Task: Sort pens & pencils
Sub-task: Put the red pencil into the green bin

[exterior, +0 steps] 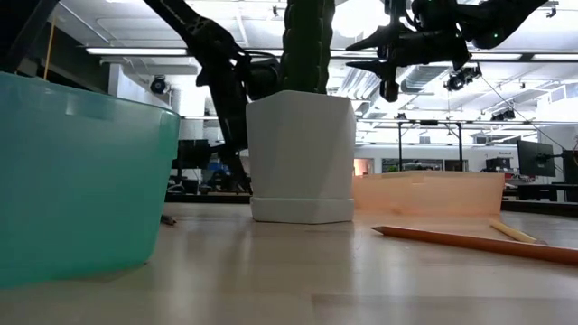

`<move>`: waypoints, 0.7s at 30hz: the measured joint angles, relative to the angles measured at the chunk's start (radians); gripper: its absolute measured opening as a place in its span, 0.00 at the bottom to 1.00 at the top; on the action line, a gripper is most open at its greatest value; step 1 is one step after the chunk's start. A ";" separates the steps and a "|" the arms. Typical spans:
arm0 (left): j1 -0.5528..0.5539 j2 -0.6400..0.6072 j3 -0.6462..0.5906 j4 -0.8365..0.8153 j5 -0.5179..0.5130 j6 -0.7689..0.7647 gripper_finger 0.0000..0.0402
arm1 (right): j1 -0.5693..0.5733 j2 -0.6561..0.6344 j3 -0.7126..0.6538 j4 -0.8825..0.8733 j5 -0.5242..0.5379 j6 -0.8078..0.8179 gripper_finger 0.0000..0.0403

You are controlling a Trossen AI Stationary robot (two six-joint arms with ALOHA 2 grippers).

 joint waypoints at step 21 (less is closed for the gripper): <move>0.006 0.016 0.000 0.000 0.026 -0.009 0.20 | 0.000 0.000 0.000 0.000 0.000 -0.015 0.28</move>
